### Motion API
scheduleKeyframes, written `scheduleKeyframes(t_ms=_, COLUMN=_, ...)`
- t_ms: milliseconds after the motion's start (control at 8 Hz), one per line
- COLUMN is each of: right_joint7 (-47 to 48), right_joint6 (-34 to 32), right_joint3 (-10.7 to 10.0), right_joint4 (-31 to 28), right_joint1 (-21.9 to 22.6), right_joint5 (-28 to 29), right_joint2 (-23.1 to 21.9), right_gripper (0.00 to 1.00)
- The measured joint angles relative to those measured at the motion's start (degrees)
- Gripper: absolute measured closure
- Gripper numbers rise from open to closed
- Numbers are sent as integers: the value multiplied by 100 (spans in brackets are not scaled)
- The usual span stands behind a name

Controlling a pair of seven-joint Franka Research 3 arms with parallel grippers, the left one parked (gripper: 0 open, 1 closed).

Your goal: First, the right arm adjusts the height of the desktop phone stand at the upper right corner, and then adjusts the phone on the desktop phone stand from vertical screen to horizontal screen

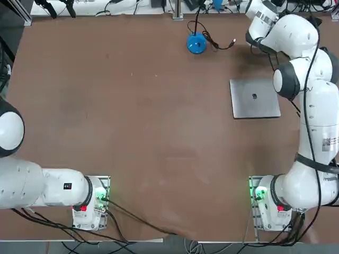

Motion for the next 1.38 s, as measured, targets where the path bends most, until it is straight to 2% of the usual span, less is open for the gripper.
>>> scheduleKeyframes(t_ms=1375, right_joint7=49, right_joint6=54, right_joint3=87, right_joint4=270, right_joint1=-27, right_joint5=99, right_joint2=7, right_gripper=83)
